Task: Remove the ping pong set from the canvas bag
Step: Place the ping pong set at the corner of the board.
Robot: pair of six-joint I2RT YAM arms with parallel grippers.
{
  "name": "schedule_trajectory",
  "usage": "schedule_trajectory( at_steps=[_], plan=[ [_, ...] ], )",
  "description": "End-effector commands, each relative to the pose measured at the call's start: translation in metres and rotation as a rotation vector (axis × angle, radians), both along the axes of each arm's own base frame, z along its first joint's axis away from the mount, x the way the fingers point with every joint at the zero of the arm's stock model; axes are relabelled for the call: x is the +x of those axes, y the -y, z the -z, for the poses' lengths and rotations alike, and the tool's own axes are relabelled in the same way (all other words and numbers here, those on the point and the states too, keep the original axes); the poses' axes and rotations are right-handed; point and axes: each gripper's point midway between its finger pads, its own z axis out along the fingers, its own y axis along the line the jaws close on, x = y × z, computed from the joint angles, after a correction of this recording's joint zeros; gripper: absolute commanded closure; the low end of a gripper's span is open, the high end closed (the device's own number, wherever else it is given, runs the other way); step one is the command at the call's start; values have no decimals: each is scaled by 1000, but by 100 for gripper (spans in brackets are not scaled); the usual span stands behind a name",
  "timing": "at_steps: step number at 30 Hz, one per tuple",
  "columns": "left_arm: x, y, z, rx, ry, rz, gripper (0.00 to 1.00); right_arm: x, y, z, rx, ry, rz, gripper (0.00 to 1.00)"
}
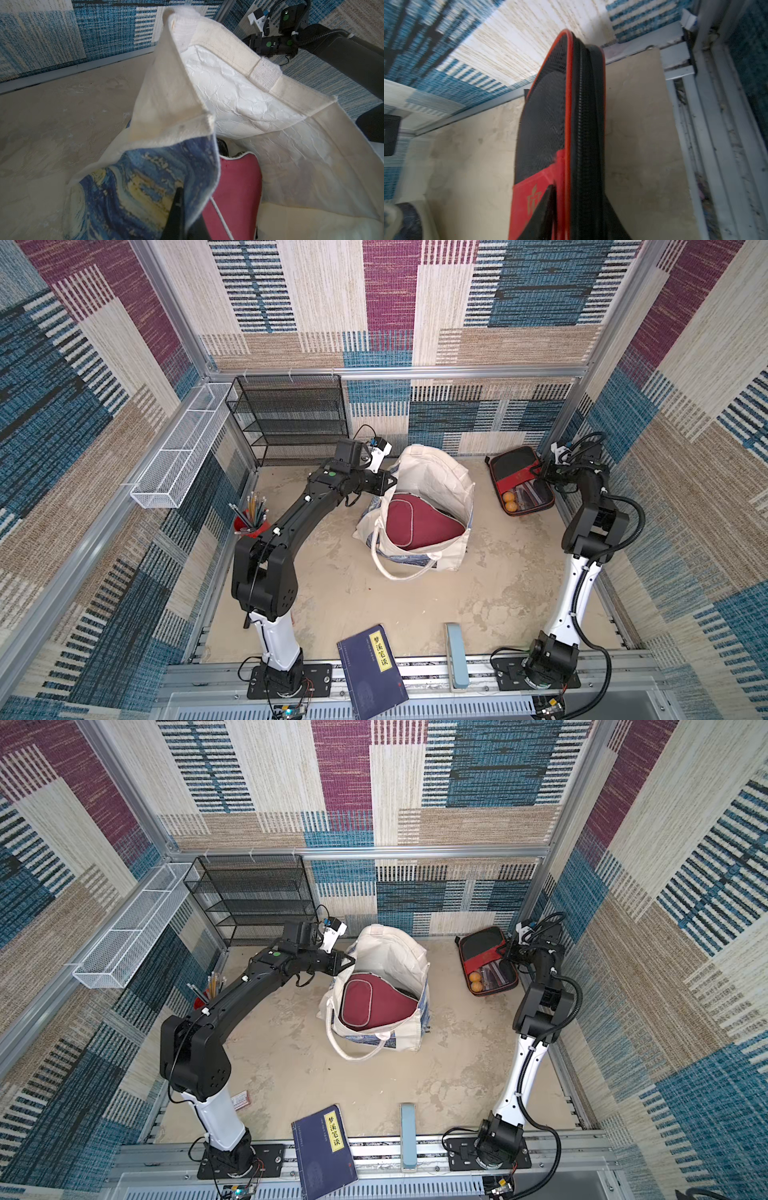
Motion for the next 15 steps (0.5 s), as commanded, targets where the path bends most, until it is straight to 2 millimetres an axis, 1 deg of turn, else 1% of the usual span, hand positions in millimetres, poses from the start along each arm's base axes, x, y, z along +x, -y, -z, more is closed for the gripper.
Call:
schedule_trajectory(
  at_steps=[1,3,5,8,11,13,14,15],
  plan=[
    [1,0,1,5,12,4,100,-7,27,16,-152,-64,68,61],
    [1,0,1,7,13,4,100,-7,28,13,-153,-58,70,55],
    [1,0,0,6,15,5,100,-6,27,7,-156,-48,72,53],
    [1,0,0,4,16,6,100,-4,28,-8,-165,-21,72,46],
    [1,0,1,4,14,5,100,-4,27,-19,-172,-4,70,37],
    [0,0,0,5,13,5,100,-5,26,-25,-172,-3,68,28],
    [0,-1,0,6,14,6,100,-7,25,-29,-175,-2,68,22],
    [0,-1,-2,7,18,6,100,-8,22,-34,-180,-1,66,13]
  ],
)
